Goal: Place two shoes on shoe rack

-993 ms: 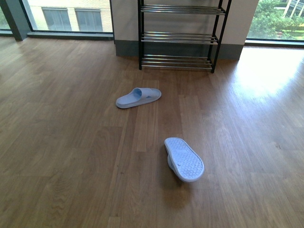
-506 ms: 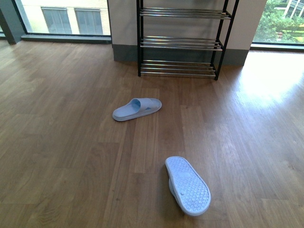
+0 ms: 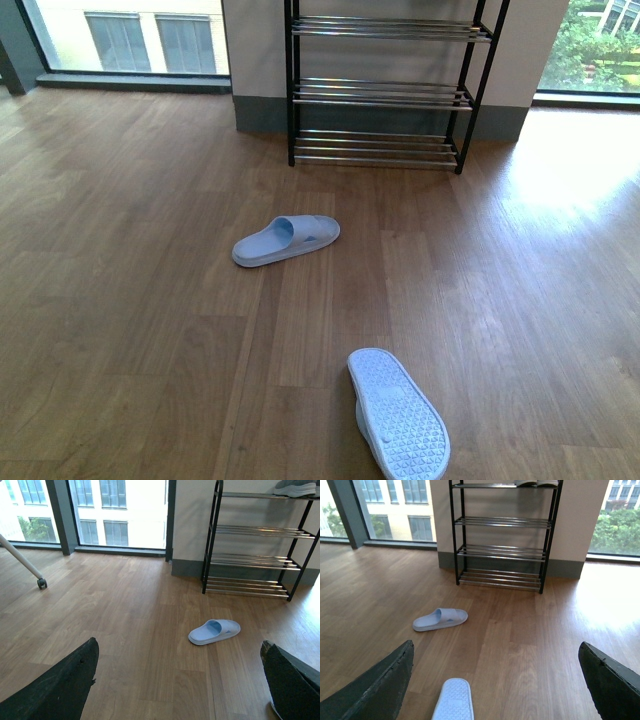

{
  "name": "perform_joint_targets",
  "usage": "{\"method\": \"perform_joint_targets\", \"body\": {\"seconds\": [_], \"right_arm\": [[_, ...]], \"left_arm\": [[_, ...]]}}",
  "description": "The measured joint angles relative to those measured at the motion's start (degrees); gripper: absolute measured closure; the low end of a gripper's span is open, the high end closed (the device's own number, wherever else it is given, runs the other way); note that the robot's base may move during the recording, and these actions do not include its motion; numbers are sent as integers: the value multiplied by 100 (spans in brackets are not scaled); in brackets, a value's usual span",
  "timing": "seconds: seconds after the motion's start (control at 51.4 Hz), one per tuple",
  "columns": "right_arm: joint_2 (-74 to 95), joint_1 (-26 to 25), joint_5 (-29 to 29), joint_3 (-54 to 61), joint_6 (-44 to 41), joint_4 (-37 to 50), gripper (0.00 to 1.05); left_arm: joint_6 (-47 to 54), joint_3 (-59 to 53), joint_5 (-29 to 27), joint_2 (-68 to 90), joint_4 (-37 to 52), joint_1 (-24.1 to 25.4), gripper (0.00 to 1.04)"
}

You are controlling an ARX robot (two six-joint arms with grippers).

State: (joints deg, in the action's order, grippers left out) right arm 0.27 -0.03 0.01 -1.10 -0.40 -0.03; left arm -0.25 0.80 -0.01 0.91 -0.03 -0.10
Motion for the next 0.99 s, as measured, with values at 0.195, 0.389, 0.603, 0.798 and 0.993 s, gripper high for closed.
{"method": "perform_joint_targets", "body": {"seconds": [0.195,0.389,0.603,0.798,0.993], "right_arm": [[192,35,254,-120,98,-568,9],[1751,-1078,-629,-592,352,310,9],[4830,-1591,-693,-1604,-11,2406,9],[8883,-1403,-352,-2726,-610,3700,9],[11191,-951,-22,-3274,-800,4363,9]], "left_arm": [[0,0,2,0,0,0,9],[0,0,0,0,0,0,9],[0,0,0,0,0,0,9],[0,0,2,0,0,0,9],[0,0,2,0,0,0,9]]}}
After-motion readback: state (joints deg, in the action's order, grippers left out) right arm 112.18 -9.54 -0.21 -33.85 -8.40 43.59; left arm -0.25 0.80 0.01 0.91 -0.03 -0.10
